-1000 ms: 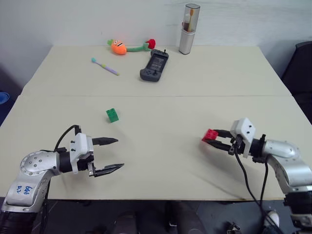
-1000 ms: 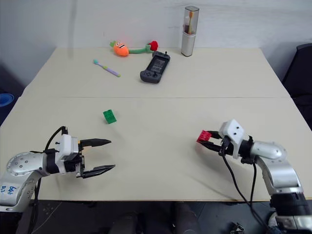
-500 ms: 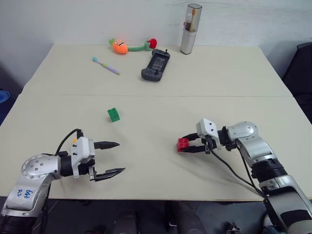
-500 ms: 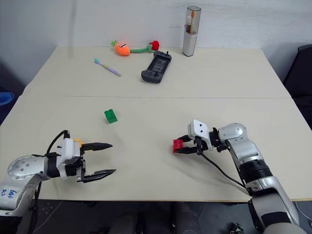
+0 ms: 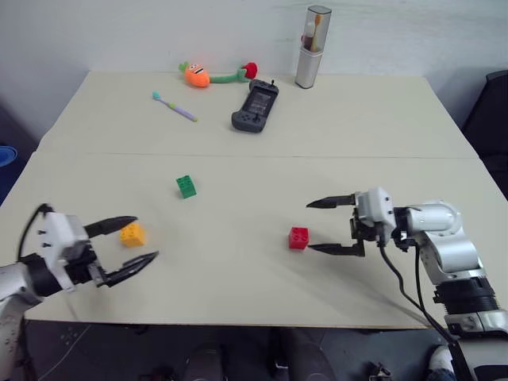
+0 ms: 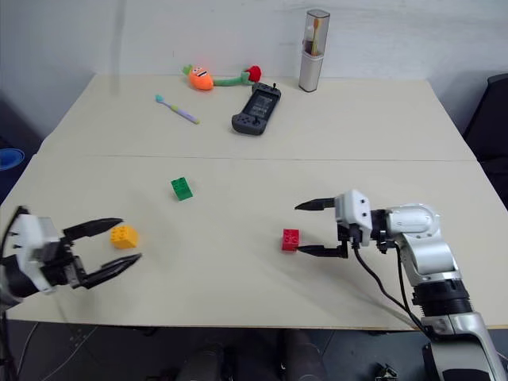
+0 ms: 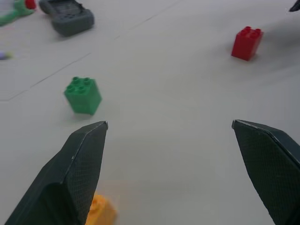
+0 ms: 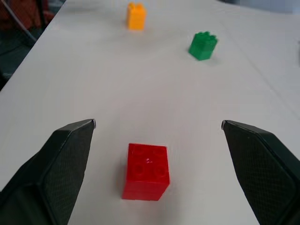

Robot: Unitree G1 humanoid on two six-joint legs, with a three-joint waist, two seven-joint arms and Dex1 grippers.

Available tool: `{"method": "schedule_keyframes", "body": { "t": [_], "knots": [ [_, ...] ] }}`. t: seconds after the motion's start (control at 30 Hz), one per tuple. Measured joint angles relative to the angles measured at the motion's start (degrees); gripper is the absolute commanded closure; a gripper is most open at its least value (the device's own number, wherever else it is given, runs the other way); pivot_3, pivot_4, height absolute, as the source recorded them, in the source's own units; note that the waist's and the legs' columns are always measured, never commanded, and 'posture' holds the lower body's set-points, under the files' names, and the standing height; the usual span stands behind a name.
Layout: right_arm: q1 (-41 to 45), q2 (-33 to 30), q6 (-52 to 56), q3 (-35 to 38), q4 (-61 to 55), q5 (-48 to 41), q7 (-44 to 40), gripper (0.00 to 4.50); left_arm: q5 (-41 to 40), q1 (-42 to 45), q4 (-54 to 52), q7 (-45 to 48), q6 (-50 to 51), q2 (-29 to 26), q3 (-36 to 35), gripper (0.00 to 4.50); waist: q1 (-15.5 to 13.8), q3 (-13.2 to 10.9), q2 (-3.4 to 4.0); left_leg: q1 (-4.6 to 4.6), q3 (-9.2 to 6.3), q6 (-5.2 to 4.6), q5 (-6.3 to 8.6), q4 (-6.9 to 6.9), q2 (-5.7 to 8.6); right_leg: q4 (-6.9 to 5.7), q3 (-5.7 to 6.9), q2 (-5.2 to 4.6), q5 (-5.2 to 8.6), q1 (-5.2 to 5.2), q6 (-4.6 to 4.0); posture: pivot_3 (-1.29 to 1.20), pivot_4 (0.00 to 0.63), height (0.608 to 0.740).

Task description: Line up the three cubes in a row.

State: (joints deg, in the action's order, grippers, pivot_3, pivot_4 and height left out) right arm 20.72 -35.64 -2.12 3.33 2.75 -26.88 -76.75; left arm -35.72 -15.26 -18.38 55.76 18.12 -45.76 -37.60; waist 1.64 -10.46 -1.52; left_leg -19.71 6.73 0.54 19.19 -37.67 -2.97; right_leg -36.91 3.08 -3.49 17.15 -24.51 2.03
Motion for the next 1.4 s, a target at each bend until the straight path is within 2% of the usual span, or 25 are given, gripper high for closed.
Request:
{"method": "schedule_keyframes", "body": {
  "t": [0.07, 0.17, 0.37, 0.47, 0.53, 0.67, 0.73, 0.83, 0.93, 1.1, 1.27, 1.4],
  "knots": [
    [-5.1, 2.9, -1.7, 4.3, -1.5, -4.1, 1.7, 0.03, 0.1, -2.1, 4.9, -1.0, 0.1, 0.1, -5.6, 0.00, 0.1, 0.0, 0.04, 0.05, 0.03, 0.01, 0.00, 0.10, 0.00, -0.01, 0.00, 0.03, 0.02, 0.00, -0.04, 0.00, 0.150, 0.740],
    [-12.0, 4.8, -4.0, 7.9, -1.5, -4.3, 5.5, 0.03, 0.7, -4.7, 14.5, -2.6, -0.7, 1.3, -11.7, 0.00, 0.1, 0.0, 0.05, 0.19, 0.14, -0.03, 0.00, 0.22, 0.05, 0.00, -0.08, 0.00, 0.03, 0.01, -0.05, 0.00, 0.150, 0.740],
    [-15.9, 5.8, -7.0, 10.6, -2.3, -4.5, 8.7, 0.03, 2.2, -5.2, 21.5, -1.3, -0.8, 1.5, -11.5, 0.00, -0.1, 0.0, -0.03, 0.24, 0.11, -0.04, 0.00, 0.23, 0.06, -0.02, -0.08, -0.04, 0.03, 0.06, -0.05, 0.00, 0.150, 0.740],
    [-16.5, 6.0, -7.8, 10.2, -4.6, -4.3, 9.9, 0.03, 1.9, 1.7, 21.3, -1.5, 0.6, -0.6, -7.9, 0.00, -0.8, 0.0, -0.05, 0.23, 0.03, 0.00, -0.01, 0.25, 0.06, -0.01, -0.02, -0.05, 0.03, 0.08, -0.06, 0.00, 0.150, 0.740],
    [-16.4, 6.1, -7.7, 10.0, -5.7, -4.1, 10.9, 0.03, 1.5, 9.4, 21.2, -1.6, 2.9, -2.9, -3.3, 0.00, -1.1, 0.0, -0.05, 0.23, 0.04, 0.01, -0.02, 0.26, 0.08, -0.01, -0.03, -0.07, 0.02, 0.09, -0.05, 0.00, 0.150, 0.740],
    [-14.6, 6.0, -6.7, 8.8, -7.3, -4.0, 12.1, 0.03, 4.0, 26.8, 23.7, 0.1, 4.4, -5.0, 10.4, 0.00, -1.3, 0.0, -0.04, 0.23, 0.14, 0.26, -0.16, 0.25, 0.11, -0.04, -0.06, -0.05, 0.01, 0.07, -0.04, 0.00, 0.150, 0.740],
    [-13.9, 5.9, -6.2, 8.1, -8.0, -4.0, 12.5, 0.03, 7.8, 36.2, 28.9, 1.5, 3.5, -4.9, 18.0, 0.00, -1.1, 0.0, -0.04, 0.21, 0.22, 0.32, -0.19, 0.27, 0.11, -0.03, -0.09, 0.04, 0.01, 0.02, -0.03, 0.00, 0.150, 0.740],
    [-13.0, 5.7, -5.2, 7.6, -8.3, -4.0, 13.0, 0.03, 15.7, 51.5, 43.3, 4.4, -1.2, -2.6, 28.6, 0.00, -0.9, 0.0, -0.05, 0.11, 0.29, 0.35, -0.24, 0.16, 0.12, -0.08, -0.07, 0.12, 0.00, -0.06, -0.01, 0.00, 0.150, 0.740],
    [-12.5, 5.6, -4.5, 6.7, -9.2, -4.0, 13.8, 0.03, 22.3, 62.0, 56.9, 7.5, -8.0, 0.7, 35.6, 0.00, -0.7, 0.0, -0.05, 0.02, 0.35, 0.31, -0.24, -0.04, 0.12, -0.09, -0.08, 0.18, -0.01, -0.08, 0.01, 0.00, 0.150, 0.740],
    [-14.2, 5.4, -3.6, 6.4, -11.1, -3.8, 15.5, 0.03, 29.5, 71.2, 75.9, 10.3, -17.9, 5.1, 40.5, 0.00, 0.0, 0.0, -0.07, -0.51, 0.29, 0.23, -0.21, -0.40, 0.10, -0.14, -0.02, 0.17, -0.06, -0.49, 0.11, 0.00, 0.150, 0.740],
    [-18.8, 5.3, -3.5, 6.7, -15.6, -3.8, 18.0, 0.03, 34.3, 74.6, 84.7, 11.7, -23.2, 6.9, 43.0, 0.00, -0.1, -0.1, -0.13, -0.62, 0.32, 0.18, -0.24, -0.50, 0.16, -0.29, -0.02, 0.09, -0.08, -0.66, 0.14, 0.00, 0.150, 0.740],
    [-20.3, 5.2, -3.5, 7.1, -16.8, -3.8, 19.3, 0.00, 36.1, 75.9, 87.6, 10.7, -25.4, 7.9, 43.0, 0.89, -0.1, -0.1, -0.15, -0.62, 0.31, 0.16, -0.25, -0.52, 0.17, -0.33, -0.03, 0.06, -0.09, -0.65, 0.17, 0.00, 0.150, 0.740]
  ]
}}
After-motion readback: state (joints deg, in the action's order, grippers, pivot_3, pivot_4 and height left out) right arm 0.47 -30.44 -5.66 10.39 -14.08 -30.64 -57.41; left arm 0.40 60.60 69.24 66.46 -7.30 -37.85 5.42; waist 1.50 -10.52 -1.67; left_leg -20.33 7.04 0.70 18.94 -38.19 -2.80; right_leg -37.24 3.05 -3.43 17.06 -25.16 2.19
